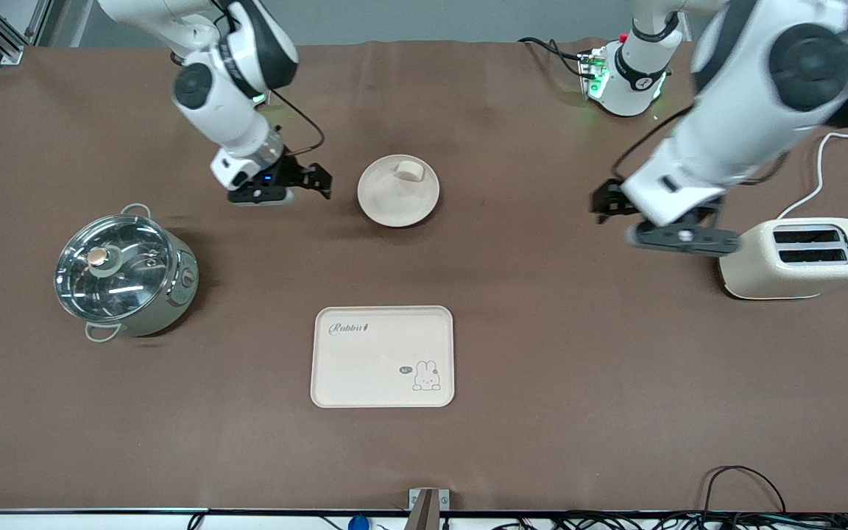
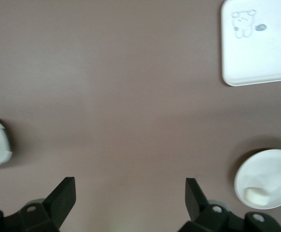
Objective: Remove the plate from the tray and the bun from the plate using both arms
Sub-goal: 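Open the right gripper and withdraw while the left gripper reaches the plate, then lower the left gripper into the plate and grasp the white bun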
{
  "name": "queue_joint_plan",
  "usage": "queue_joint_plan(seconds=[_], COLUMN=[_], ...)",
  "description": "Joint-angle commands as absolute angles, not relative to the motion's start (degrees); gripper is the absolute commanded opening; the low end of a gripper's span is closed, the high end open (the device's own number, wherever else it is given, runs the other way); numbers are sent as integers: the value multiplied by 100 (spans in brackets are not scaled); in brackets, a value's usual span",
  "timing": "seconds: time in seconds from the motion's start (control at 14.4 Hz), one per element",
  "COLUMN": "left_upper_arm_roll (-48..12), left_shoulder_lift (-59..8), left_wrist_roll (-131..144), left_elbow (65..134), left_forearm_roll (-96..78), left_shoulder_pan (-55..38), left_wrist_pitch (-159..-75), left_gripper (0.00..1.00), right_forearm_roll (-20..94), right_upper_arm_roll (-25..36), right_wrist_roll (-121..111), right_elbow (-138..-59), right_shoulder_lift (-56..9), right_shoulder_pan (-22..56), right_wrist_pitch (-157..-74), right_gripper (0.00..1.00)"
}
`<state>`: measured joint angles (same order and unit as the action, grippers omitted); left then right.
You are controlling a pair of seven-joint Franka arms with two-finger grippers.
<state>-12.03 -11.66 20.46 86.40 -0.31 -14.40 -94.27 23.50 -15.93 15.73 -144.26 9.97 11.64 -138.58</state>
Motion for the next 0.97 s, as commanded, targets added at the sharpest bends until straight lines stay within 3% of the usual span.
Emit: queue_joint_plan(seconds=[0.0, 0.28, 0.56, 0.9], left_upper_arm_roll=[-1178, -1178, -1169, -1169], left_shoulder_lift=[-1519, -1994, -2162, -2477], left_wrist_roll=[3308, 5207, 6993, 8671], left_elbow=[8622, 8832, 9631, 10151], left_forearm_roll=[-88, -88, -79, -35], left_shoulder_pan=[-2133, -3074, -3866, -4560], left_wrist_pitch=[-9719, -10404, -11643, -12435], left_gripper=[100, 100, 100, 97], right_forearm_roll=[2400, 1717, 924, 510], right_upper_arm_roll=[-1539, -1494, -1494, -1494], right_wrist_roll=[742, -245, -255, -220], right_elbow=[-14012, -12512, -10928, -9311], right_shoulder_lift=[1292, 1275, 1204, 932], right_shoulder_pan=[267, -1184, -1774, -1854], right_wrist_pitch=[-12914, -11149, -10108, -9318], right_gripper=[100, 100, 100, 100])
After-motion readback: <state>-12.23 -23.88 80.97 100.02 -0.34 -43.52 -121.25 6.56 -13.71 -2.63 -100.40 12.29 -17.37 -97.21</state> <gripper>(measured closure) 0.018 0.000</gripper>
